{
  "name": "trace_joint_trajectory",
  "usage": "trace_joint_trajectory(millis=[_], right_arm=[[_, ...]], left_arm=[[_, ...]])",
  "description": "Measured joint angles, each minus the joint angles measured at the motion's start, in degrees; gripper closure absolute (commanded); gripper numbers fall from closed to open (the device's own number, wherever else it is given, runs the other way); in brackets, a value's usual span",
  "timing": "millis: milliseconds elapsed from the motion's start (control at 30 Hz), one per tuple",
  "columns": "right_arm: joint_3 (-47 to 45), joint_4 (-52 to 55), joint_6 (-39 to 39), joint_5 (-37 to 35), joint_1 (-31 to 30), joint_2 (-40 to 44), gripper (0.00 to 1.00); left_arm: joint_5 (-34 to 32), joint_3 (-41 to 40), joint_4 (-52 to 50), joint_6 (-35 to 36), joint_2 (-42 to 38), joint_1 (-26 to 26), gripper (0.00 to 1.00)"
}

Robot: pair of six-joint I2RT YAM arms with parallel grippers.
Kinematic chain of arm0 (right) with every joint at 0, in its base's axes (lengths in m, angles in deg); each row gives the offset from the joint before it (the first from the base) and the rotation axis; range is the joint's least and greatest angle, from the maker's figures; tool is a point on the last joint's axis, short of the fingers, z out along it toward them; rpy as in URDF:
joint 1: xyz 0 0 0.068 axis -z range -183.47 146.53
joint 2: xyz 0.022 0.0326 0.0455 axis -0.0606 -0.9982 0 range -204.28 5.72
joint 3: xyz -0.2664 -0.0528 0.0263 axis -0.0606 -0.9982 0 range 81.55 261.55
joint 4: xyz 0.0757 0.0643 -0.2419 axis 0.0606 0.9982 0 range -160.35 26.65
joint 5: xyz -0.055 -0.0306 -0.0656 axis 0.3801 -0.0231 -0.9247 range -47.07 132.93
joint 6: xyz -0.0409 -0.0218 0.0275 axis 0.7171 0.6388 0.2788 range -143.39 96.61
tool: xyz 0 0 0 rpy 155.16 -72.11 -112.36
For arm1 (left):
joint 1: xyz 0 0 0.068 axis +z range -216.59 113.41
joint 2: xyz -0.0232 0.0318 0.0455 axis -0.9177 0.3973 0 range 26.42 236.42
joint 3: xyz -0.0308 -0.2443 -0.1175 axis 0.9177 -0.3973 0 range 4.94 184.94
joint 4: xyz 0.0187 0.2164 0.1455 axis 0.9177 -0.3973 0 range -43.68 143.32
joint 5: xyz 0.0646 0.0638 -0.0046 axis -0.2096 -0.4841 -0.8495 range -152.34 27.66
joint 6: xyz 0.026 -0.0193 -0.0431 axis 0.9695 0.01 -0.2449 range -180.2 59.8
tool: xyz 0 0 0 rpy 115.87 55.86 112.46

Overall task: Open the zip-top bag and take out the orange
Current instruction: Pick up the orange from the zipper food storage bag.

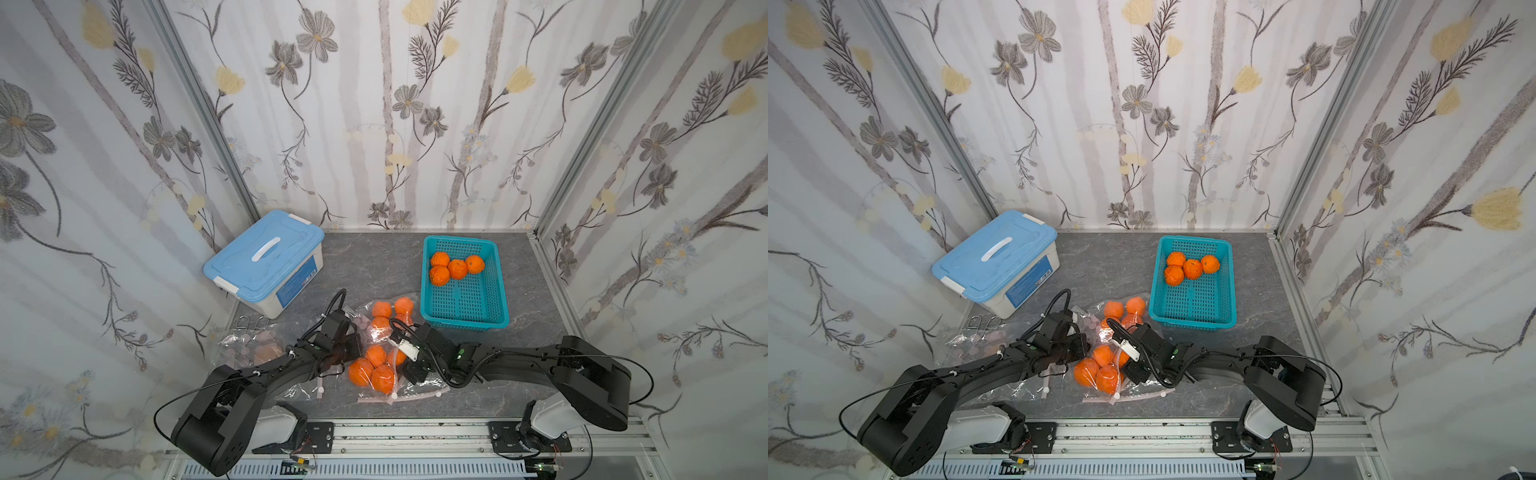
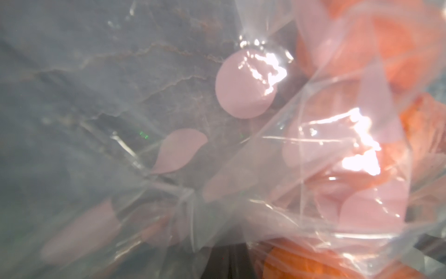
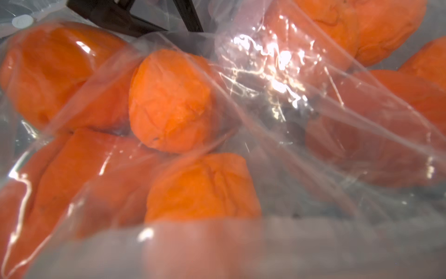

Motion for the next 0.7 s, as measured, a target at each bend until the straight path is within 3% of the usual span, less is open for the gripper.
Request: trace_joint_trajectory(millis=[167, 400, 700], right_arm=[[-0.35, -0.26, -1.05, 0.20, 0.00, 0.90, 0.39], [-1.40, -1.60, -1.07, 0.63, 1.33, 8.83, 0.48], [-8.83, -3.96, -4.15, 5.25, 6.12, 17.57, 0.64]], left_arm=[[-0.02, 0.00, -0.17, 0.07, 0.00, 0.00, 1.00], [-0.26, -0.02, -0.37, 0.20, 0.00, 0.00, 1.00], [-0.48, 0.87, -1.66, 1.22, -0.31, 0.04, 1.00]])
